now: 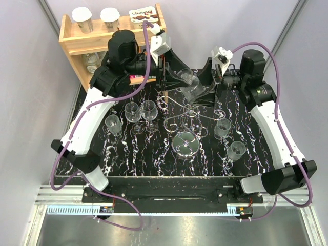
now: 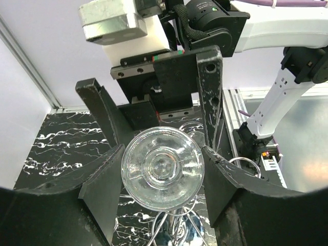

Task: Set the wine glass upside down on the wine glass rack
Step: Adjust the wine glass.

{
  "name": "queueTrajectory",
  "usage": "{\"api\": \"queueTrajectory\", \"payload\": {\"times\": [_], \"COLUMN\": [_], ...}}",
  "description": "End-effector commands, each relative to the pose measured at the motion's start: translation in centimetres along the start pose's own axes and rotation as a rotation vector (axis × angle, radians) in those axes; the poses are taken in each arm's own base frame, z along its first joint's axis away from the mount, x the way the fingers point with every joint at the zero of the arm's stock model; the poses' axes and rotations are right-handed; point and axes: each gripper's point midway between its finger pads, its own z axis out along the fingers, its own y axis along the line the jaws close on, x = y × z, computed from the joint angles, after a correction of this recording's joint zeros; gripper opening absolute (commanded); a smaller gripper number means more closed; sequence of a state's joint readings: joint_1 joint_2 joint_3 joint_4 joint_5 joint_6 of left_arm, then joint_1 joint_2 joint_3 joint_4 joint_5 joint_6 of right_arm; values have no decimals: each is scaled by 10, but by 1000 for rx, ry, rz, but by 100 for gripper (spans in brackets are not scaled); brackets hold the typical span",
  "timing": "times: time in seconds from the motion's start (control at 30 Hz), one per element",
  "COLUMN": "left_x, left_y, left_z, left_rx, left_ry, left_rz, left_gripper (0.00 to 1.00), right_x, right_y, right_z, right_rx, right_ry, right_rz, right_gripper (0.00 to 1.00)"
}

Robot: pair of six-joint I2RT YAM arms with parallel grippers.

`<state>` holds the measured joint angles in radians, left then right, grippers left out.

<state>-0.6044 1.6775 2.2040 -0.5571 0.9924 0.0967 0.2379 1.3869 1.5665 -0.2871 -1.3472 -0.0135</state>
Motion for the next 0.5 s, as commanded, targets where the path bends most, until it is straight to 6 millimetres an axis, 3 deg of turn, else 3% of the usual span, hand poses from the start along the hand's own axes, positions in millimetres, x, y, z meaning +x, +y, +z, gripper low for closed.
{"api": "queueTrajectory", "payload": {"times": [0.0,0.1,0.23,0.47], "left_x": [-36,-37,-37,-32], "left_y": [-13,-17,-18,-20], "left_z": [2,4,4,2], "left_rx": [33,43,46,44], "left_ry": [-84,-86,-86,-78], "left_rz": [108,108,106,102], "left_gripper": [0,0,0,0], "right_x": [-3,-4,-4,-4], "right_y": [1,-1,0,1], "right_z": [7,7,7,6], "right_rx": [41,52,54,61], "right_ry": [24,25,24,24], "right_rz": [-93,-95,-98,-102], "right_gripper": [99,99,89,59]}}
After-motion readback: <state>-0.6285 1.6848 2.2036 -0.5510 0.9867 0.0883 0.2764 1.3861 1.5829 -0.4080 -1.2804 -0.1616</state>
